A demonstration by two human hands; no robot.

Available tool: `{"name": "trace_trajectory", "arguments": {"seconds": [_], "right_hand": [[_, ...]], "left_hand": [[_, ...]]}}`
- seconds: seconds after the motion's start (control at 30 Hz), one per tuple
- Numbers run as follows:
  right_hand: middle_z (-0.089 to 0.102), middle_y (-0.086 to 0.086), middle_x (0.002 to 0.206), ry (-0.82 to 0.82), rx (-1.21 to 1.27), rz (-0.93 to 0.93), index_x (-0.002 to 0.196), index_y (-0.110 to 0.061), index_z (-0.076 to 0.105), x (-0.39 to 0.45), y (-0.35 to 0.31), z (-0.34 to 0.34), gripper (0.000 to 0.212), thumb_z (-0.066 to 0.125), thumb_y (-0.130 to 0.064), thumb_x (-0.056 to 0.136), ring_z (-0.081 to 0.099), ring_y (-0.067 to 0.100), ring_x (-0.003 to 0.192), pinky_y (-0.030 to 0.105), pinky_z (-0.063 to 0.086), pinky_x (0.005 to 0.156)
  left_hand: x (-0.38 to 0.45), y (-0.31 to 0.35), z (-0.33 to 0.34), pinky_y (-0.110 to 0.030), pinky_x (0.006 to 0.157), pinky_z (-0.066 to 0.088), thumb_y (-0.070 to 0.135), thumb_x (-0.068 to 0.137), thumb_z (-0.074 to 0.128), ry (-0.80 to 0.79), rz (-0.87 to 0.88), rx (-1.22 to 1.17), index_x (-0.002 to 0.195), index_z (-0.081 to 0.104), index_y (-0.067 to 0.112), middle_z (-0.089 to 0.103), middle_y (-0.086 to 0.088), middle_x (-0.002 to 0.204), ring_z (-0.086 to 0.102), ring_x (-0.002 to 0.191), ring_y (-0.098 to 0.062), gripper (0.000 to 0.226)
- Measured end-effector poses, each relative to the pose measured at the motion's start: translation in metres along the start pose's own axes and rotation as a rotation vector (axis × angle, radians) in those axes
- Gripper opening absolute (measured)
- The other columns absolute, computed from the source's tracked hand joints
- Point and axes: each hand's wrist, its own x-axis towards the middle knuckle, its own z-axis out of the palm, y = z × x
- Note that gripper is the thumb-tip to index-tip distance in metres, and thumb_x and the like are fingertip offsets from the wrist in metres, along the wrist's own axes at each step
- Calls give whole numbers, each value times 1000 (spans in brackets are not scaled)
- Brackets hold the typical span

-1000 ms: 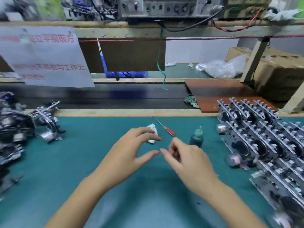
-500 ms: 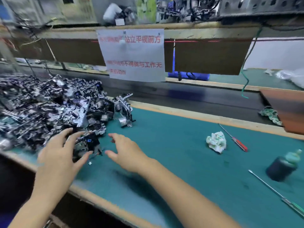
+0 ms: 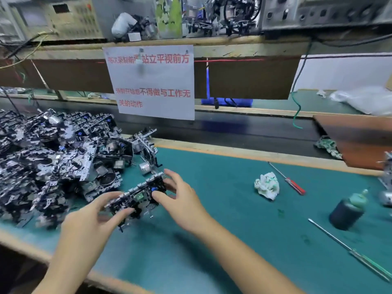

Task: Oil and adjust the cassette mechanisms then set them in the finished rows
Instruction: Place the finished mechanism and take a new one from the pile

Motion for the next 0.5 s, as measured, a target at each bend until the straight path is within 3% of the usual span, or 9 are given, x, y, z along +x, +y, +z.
{"name": "trace_trajectory", "arguments": {"seconds": [0.1,0.2,0.33,0.43,0.5], "right_hand": [[57,-13,120,182,143,-32,130,-22,47,-33,3,-62,43,62,-16,90,49,-18,105,6,38,92],[65,-12,104,360,258,-24,108,-21,56,-74,12,-116,23,59,-8,90,59,-12,94,7,42,84],[73,-14,85,612,252,23,89,-13,59,-128,34,-164,2,59,-15,89,63,-4,83,11,44,83],[66,-12,65,763,180,81,75,-10,54,-154,53,-184,21,63,-24,88,54,-2,62,7,39,64],[58,-9,57,787,143,108,71,-10,51,-163,65,-189,26,64,-27,87,46,0,54,10,34,54]], "left_hand": [[-4,53,31,-3,59,41,23,63,85,-87,108,-274,78,61,44,59,32,54,58,55,15,36],[-11,96,67,2,59,40,14,65,85,-174,240,-465,82,63,40,62,37,67,62,60,14,38],[-27,142,111,-7,73,48,5,65,84,-221,501,-524,92,66,31,70,26,84,65,77,10,42],[-46,161,142,-23,72,50,-1,55,89,-112,743,-418,93,72,12,73,5,94,68,79,-6,44],[-58,162,157,-22,67,49,3,51,91,-51,851,-332,93,73,14,73,2,96,71,76,-11,47]]}}
